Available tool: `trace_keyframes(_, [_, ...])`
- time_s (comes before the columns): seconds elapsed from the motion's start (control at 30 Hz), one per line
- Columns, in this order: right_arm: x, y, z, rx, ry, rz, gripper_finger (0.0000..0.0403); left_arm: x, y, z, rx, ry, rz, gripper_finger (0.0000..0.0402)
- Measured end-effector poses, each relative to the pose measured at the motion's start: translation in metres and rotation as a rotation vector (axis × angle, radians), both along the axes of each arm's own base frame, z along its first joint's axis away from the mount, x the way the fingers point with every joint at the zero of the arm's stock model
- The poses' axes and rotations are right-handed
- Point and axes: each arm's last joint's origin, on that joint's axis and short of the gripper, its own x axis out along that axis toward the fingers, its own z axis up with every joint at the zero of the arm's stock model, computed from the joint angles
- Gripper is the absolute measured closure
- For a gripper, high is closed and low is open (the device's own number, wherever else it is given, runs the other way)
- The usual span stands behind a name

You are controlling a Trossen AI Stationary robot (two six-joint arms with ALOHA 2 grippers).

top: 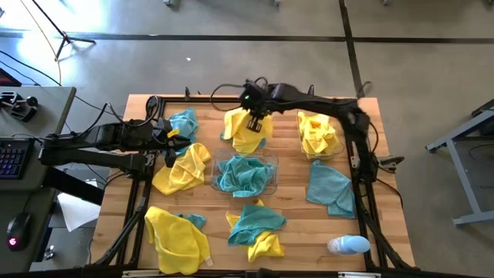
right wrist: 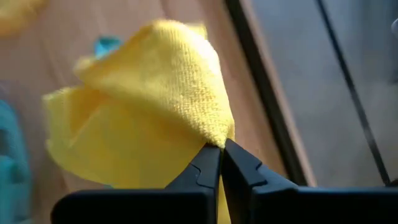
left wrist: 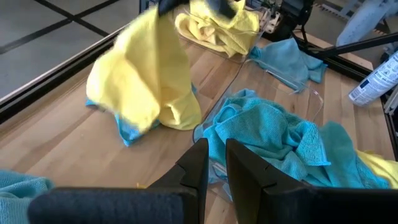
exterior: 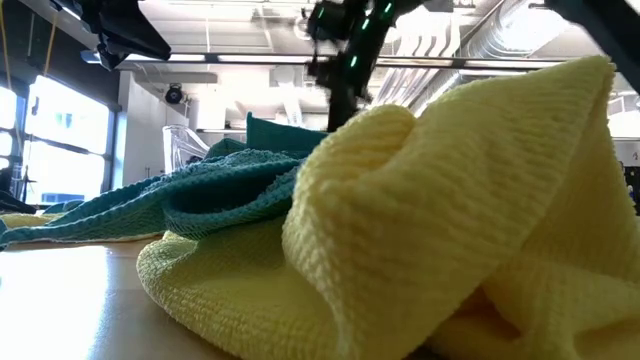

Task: Sort microfiber towel by color & place in baskets
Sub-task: Put the yellow towel into the top transparent bin

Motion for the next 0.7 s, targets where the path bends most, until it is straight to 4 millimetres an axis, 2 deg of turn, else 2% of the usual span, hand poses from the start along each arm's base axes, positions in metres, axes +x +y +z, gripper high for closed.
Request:
trace_keyframes(0.13, [-0.026, 0.014, 0.049, -0.021, -0.11, -0.017, 0.0397, 0.0, 0.0, 0.0, -0.002, 0.0, 0.001, 0.036])
trace_keyframes(0.3, [-0.071, 0.029, 0.101, -0.063, -0.189, -0.083, 0.04, 0.0, 0.0, 0.0, -0.008, -0.009, 0.006, 0.036])
trace_keyframes(0.53, [-0.143, 0.049, 0.148, -0.193, -0.195, -0.29, 0.0402, 0.002, 0.0, 0.0, -0.007, -0.01, 0.01, 0.036])
trace_keyframes(0.7, [-0.197, 0.063, 0.178, -0.307, -0.28, -0.469, 0.0402, 0.006, 0.0, 0.001, -0.026, -0.024, 0.026, 0.036])
